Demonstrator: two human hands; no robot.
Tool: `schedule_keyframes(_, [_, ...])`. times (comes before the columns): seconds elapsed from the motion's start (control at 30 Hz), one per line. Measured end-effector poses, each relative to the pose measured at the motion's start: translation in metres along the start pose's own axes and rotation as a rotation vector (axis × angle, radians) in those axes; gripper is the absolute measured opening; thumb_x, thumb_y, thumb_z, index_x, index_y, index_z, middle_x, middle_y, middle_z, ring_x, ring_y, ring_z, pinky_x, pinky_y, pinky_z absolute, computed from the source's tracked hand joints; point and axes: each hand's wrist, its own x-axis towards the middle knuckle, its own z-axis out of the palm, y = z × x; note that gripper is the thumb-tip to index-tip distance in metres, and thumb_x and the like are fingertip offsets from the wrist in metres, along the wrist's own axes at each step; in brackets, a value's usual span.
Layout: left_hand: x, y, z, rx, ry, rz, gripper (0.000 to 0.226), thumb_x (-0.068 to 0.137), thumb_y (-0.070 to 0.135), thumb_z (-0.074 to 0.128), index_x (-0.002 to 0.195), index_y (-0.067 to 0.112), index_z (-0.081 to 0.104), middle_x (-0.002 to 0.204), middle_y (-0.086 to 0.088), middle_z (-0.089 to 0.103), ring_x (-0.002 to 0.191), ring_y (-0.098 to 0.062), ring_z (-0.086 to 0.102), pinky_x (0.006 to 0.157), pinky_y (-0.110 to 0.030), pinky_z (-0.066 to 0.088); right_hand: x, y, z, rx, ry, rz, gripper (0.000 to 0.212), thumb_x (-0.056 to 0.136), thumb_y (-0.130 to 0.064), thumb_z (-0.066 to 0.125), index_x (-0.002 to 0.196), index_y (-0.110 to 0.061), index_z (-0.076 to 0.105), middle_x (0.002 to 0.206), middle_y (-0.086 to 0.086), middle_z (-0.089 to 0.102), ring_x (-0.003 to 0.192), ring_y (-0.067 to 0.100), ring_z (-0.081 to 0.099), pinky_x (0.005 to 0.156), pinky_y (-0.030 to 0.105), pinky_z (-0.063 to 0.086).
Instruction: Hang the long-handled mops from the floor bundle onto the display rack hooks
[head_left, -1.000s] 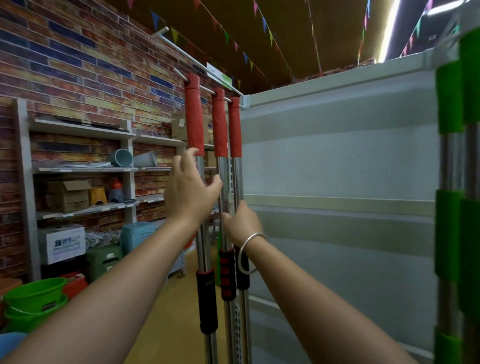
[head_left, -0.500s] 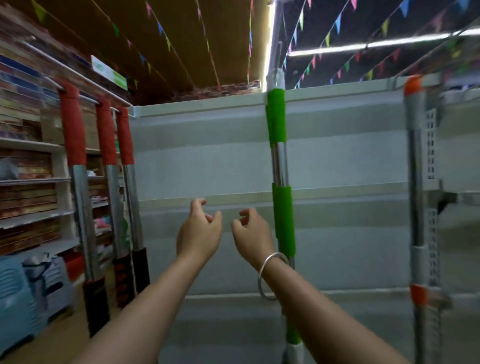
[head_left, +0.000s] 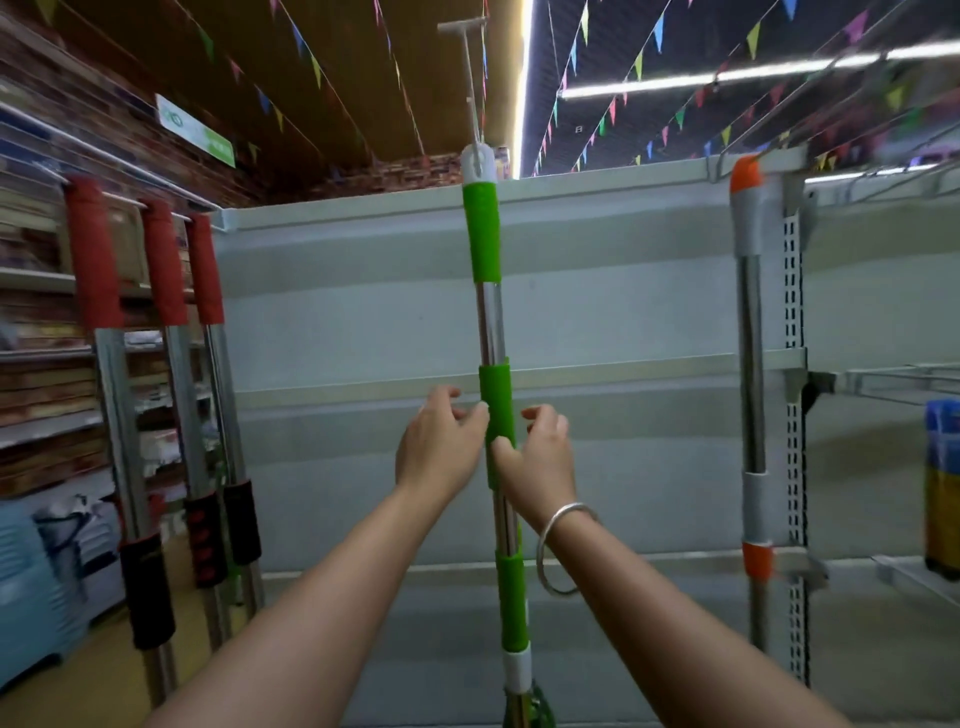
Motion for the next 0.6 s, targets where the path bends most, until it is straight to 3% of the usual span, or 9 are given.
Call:
schedule_keyframes(0.1, [0.004,0.013,0.013,-0.013,0.051,-0.014,0.058,0.084,0.038,0.057,0.134,0.019,0.035,0.125,-0.008,0.058,0.111,-0.030,0.056,0.090,-0.039,0.044,0.010,0.012,-0.003,0.022,-0.088,-0.010,0.046,0.079,-0.019,0.059,0.120,-0.005,0.042,0.123,0.015,0.045,0.115,0.030,0.044,0.102,0.040,0.036])
schedule_keyframes(0.27, [0.015,0.026,0.041,0.029,0.134,-0.125,0.074,0.077,0.041,0.066,0.137,0.018,0.029,0.129,-0.011,0.057,0.112,-0.031,0.057,0.094,-0.042,0.047,0.027,0.031,-0.005,0.170,-0.338,-0.041,0.037,0.083,-0.016,0.056,0.118,-0.006,0.045,0.119,0.018,0.054,0.107,0.032,0.054,0.091,0.045,0.047])
schedule_keyframes(0.4, [0.013,0.025,0.059,0.129,0.161,-0.234,0.058,0.082,0.039,0.063,0.129,0.019,0.037,0.118,-0.011,0.064,0.104,-0.033,0.061,0.088,-0.042,0.050,0.032,0.049,-0.001,0.153,-0.511,-0.085,0.036,0.088,-0.012,0.049,0.123,-0.006,0.042,0.119,0.021,0.058,0.107,0.035,0.056,0.084,0.038,0.046])
schedule_keyframes(0.6, [0.015,0.034,0.069,0.250,0.195,-0.209,0.033,0.087,0.035,0.057,0.115,0.019,0.051,0.105,-0.009,0.068,0.094,-0.032,0.062,0.071,-0.033,0.042,0.045,0.058,-0.002,0.117,-0.601,-0.096,0.027,0.090,-0.014,0.045,0.115,-0.004,0.044,0.117,0.022,0.058,0.108,0.037,0.055,0.089,0.045,0.046])
